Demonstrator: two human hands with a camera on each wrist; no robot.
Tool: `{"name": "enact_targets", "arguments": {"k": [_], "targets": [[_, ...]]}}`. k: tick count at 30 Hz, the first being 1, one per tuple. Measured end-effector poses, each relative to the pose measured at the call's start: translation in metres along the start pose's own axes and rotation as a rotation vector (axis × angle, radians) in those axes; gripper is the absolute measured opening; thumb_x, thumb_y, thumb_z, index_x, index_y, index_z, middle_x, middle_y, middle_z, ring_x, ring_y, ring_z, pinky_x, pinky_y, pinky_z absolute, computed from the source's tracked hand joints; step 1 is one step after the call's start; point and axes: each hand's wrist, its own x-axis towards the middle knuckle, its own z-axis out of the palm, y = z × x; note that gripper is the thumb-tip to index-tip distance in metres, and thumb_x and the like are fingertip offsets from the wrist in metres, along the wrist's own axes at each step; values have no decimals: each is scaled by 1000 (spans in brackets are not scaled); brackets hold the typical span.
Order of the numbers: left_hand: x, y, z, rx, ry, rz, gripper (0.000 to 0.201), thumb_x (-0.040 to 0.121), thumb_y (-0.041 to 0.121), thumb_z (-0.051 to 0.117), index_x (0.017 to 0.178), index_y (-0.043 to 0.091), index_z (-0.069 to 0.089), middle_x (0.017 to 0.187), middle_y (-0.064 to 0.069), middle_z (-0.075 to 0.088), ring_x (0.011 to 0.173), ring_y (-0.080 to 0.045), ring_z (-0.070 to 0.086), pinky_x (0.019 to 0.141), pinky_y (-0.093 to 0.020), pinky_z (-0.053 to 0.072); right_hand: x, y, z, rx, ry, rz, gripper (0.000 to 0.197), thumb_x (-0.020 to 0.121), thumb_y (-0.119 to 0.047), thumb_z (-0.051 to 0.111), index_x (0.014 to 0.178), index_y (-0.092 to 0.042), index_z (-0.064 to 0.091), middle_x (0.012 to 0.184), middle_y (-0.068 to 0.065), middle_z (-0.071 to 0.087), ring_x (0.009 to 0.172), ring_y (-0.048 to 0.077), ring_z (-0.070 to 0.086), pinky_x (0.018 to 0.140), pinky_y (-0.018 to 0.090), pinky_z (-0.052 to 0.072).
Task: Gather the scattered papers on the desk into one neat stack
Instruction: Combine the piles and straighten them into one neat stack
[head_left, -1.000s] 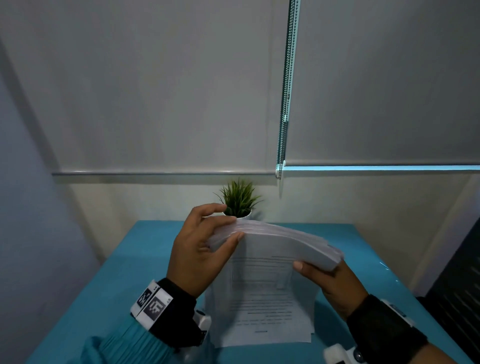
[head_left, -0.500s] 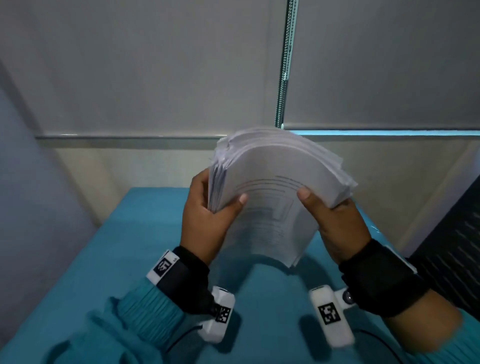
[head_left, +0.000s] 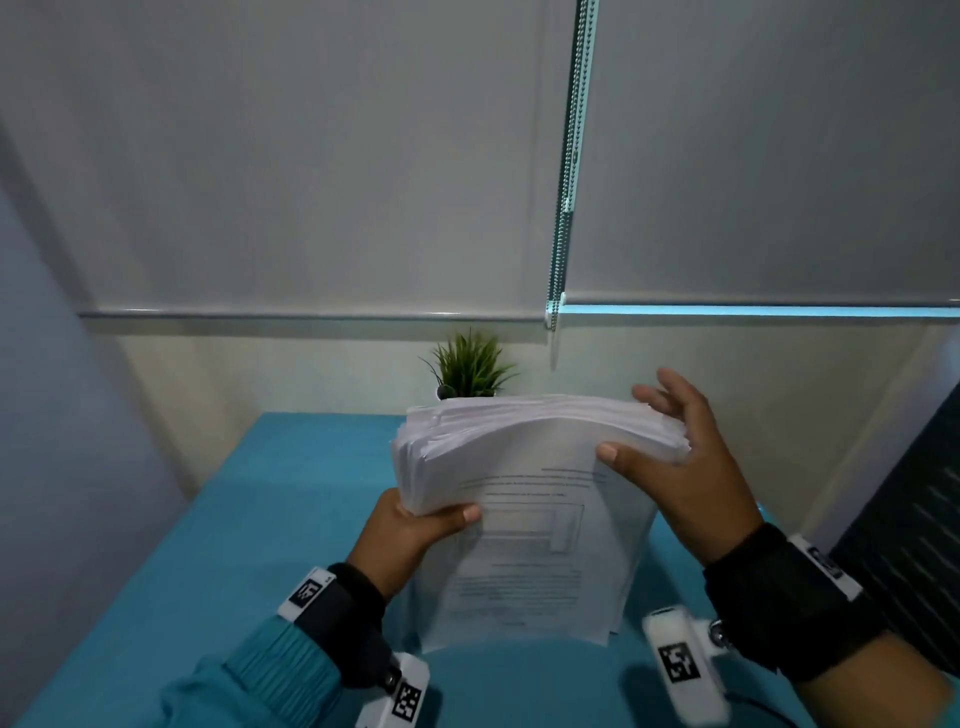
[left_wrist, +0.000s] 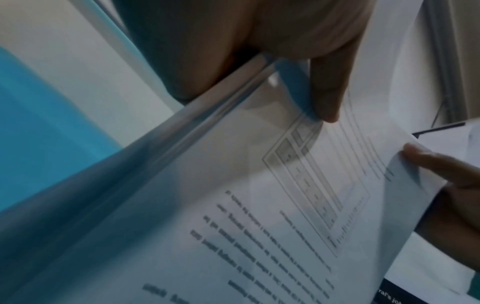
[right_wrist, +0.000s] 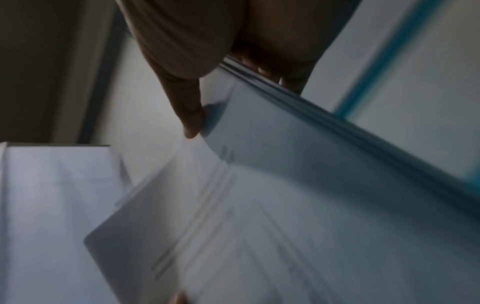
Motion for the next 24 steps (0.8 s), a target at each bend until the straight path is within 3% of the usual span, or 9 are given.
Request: {"name": "enact_targets", "arguments": {"k": [2,4,6,8,12,15,17,20,24], "targets": [[0,0,0,-9,-3,-31,46,51,32,89,93,16,79,101,-12,76,98,-29,71,93,-49,54,8,-19,-5,-125,-20,-129,99,66,-32,81,147,-31,25,147,-10,39,132,2,41,106,21,36],[-1,-1,0,-8,-8,-44,47,52,30,89,95,13,78,101,-13,76,98,-31,71,95,-52,53,14,-40,-3,-408,-54,-315,89,77,-32,77,149,-28,25,153,-9,29,140,4,29,109,14,29],[-1,0,0,-16,-7,-48,47,51,29,90,94,13,78,101,-14,76,99,-31,71,95,-52,53,17,-57,8,-871,-112,-591,70,84,-32,62,147,-22,32,154,0,30,143,16,26,116,32,26],[-1,0,-1,-45,-2,-36,44,49,29,89,91,17,79,101,-15,75,98,-29,70,96,-51,52,13,-68,25,-1191,-221,-704,64,84,-24,53,145,-19,35,151,5,36,143,24,29,114,50,24],[-2,3,-1,-76,-54,-1,42,51,25,88,93,25,80,102,-13,76,97,-25,70,94,-45,54,-4,-73,61,-1310,-350,-599,74,74,-29,35,146,-11,34,148,10,42,138,26,38,111,54,29],[-2,5,-1,-105,-70,23,45,55,22,86,99,23,78,105,-12,75,96,-22,71,88,-37,57,-4,-77,79,-1334,-373,-601,82,72,-34,48,148,-9,30,152,12,36,140,26,36,111,56,28],[-2,6,-1,-118,-66,9,43,55,23,86,98,18,78,104,-15,75,95,-24,71,85,-35,57,-1,-84,85,-1324,-372,-586,90,74,-39,54,151,-11,18,157,11,23,145,26,23,114,56,21],[-2,5,-1,-113,-53,-17,44,55,26,86,96,13,78,103,-17,75,94,-26,71,85,-37,57,3,-88,91,-1323,-478,-574,90,81,-42,52,153,-13,7,160,8,14,147,22,15,118,53,9],[-1,6,-1,-115,-43,-19,45,53,27,87,96,12,78,102,-16,75,94,-27,71,86,-38,57,3,-90,96,-1304,-509,-592,92,79,-44,53,153,-13,6,160,8,14,147,22,16,118,51,11]]}}
